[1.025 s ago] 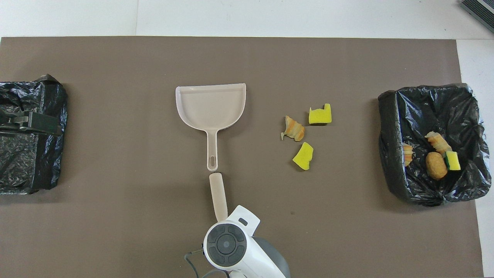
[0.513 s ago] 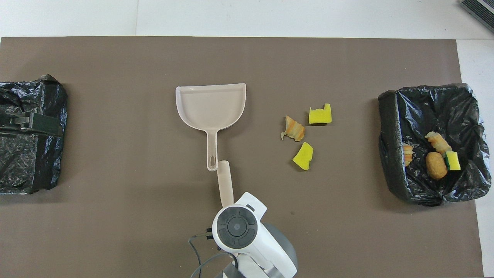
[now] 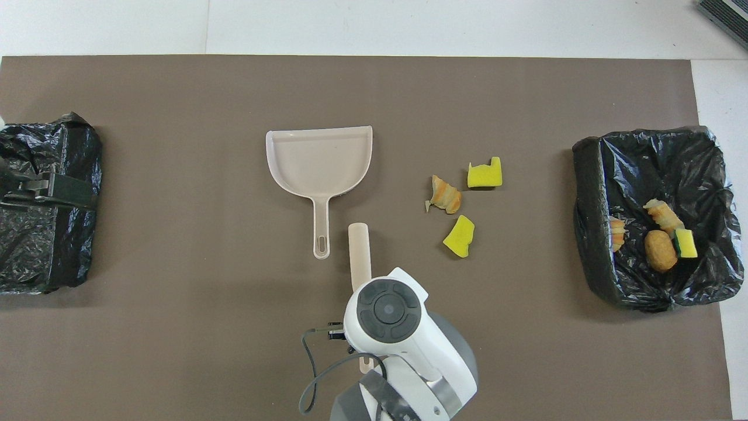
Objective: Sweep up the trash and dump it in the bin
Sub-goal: 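Grasp the brush handle with the right gripper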
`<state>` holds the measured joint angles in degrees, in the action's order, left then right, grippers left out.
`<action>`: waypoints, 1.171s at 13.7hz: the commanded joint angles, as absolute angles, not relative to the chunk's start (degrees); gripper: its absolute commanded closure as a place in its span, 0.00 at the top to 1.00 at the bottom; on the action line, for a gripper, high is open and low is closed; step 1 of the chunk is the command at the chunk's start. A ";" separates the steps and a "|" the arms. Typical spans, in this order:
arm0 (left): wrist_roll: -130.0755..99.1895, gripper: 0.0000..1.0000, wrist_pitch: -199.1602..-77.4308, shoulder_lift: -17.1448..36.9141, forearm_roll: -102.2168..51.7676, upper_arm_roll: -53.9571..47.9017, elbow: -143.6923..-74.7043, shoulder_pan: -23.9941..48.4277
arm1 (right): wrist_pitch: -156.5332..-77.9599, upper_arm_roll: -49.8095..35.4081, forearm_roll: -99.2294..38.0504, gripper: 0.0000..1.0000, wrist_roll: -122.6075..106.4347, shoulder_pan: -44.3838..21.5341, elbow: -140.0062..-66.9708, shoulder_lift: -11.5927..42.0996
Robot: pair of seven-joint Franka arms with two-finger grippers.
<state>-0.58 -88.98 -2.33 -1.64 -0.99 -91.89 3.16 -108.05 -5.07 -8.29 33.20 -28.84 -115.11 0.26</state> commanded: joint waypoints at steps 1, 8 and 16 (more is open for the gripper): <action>0.09 1.00 -88.42 -3.43 -1.41 0.18 -92.90 4.13 | -107.49 -5.54 -3.36 0.00 27.63 -24.19 -113.56 2.10; -0.61 1.00 -96.22 -5.27 -2.02 -0.09 -98.77 5.09 | -103.89 -5.62 13.85 0.00 8.36 -9.50 -103.72 11.85; -11.05 1.00 -118.71 3.40 -2.02 -0.35 -110.04 21.69 | -100.90 -6.07 12.42 0.00 4.30 -11.16 -103.09 17.85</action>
<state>-7.40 -112.70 0.96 -1.87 -1.40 -107.06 17.45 -102.99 -5.78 16.41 5.18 -10.38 -103.13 19.14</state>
